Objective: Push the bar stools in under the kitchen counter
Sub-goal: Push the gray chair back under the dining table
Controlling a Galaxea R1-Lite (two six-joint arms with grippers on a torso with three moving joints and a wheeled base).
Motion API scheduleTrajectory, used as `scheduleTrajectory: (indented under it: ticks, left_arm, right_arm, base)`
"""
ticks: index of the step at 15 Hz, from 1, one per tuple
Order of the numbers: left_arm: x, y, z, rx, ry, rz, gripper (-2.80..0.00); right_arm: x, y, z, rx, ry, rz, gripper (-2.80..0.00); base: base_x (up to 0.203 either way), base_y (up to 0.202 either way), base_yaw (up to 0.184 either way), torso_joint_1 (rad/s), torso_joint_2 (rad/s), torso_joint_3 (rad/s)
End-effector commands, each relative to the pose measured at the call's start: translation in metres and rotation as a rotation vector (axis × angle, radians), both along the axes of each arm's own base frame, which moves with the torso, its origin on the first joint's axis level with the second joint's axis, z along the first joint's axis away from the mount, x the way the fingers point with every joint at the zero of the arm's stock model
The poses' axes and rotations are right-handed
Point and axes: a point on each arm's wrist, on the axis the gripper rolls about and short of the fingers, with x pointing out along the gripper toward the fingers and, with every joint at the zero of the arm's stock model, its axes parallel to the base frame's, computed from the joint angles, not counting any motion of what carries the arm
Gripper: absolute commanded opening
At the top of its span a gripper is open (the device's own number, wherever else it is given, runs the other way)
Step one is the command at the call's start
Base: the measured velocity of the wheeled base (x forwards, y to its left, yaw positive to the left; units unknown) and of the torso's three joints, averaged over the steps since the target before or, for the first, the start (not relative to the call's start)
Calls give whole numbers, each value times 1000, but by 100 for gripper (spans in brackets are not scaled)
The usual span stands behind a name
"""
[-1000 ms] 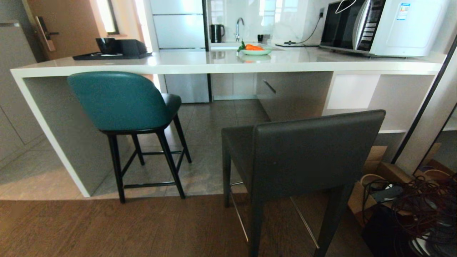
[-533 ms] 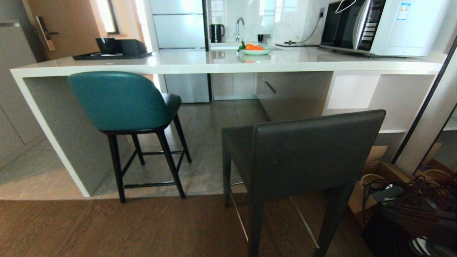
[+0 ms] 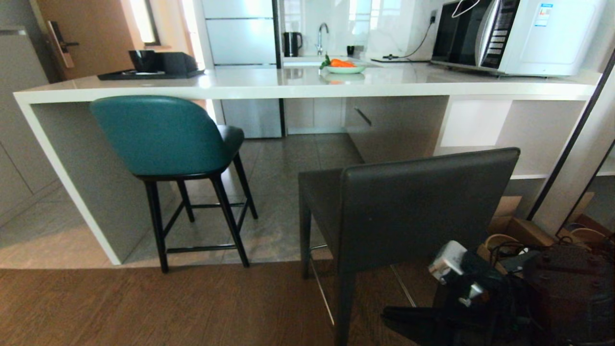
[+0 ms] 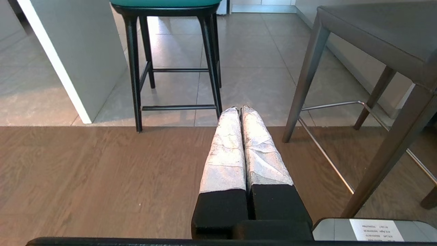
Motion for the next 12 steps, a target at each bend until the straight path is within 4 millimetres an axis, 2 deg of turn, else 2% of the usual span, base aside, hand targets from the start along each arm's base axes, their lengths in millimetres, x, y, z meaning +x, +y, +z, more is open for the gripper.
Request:
scheduleTrajectory:
  ticks: [1,3,4,7,12]
  left_arm:
    - [0,0,0,0,-1,-1,-280]
    - [0,0,0,-2,-1,-1,-280]
    - [0,0,0,-2,-1,-1,-280]
    - [0,0,0,-2,-1,-1,-280]
    - [0,0,0,-2,-1,-1,-280]
  right_arm:
    - [25,19,-25,-37,21,-36,-280]
    - [54,18,-17,44,-80,-134,-280]
    - [62,13,-15,41,-109,-158,-280]
    - [74,0,-17,-6,-148,-192,-280]
    - [88,13,-21,-9,-148,-184,-280]
  base:
    - [0,0,0,0,0,0]
    - [0,0,0,0,0,0]
    - [0,0,0,0,0,0]
    - [0,0,0,0,0,0]
    - [0,0,0,0,0,0]
